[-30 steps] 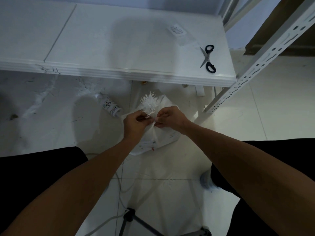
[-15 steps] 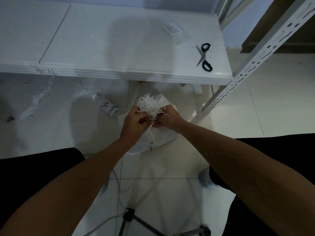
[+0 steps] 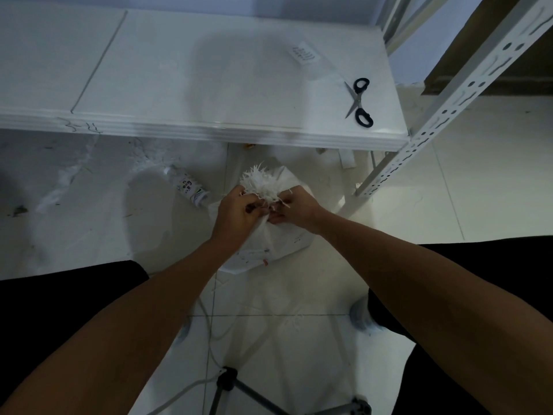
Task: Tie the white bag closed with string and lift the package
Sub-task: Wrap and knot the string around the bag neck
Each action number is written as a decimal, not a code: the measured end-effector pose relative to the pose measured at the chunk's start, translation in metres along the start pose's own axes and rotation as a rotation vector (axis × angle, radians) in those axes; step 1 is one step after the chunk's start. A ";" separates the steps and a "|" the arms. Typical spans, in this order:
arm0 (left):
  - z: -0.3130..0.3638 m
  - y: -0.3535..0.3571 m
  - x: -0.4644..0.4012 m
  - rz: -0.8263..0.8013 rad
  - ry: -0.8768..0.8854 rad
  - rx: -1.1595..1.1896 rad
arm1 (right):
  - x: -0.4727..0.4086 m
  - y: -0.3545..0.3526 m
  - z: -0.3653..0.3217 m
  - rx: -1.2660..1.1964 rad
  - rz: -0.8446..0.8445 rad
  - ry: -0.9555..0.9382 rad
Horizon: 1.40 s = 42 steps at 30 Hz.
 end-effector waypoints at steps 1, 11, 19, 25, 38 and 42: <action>0.001 0.000 0.000 0.002 0.009 -0.021 | 0.001 0.000 0.001 -0.031 -0.019 0.015; 0.006 0.006 -0.006 -0.053 0.017 -0.146 | 0.006 -0.011 0.002 -0.121 0.020 -0.024; 0.002 0.008 -0.007 -0.086 0.017 -0.133 | 0.006 -0.011 0.006 -0.046 0.057 -0.062; 0.000 0.010 -0.008 -0.108 -0.015 -0.095 | 0.004 -0.011 0.009 -0.142 0.047 -0.013; -0.001 0.015 -0.014 -0.199 0.047 -0.164 | 0.007 -0.018 0.012 -0.371 0.065 0.078; 0.001 0.015 -0.014 -0.174 0.019 -0.168 | 0.007 -0.018 0.013 -0.395 0.052 0.105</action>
Point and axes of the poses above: each hand's wrist, its own x-axis away from the middle knuckle, its own y-axis out of the palm, z = x × y, the point moved 3 cm from there along -x, towards the middle knuckle, and after that the axes turned 7 degrees about y, right-handed, at the moved point
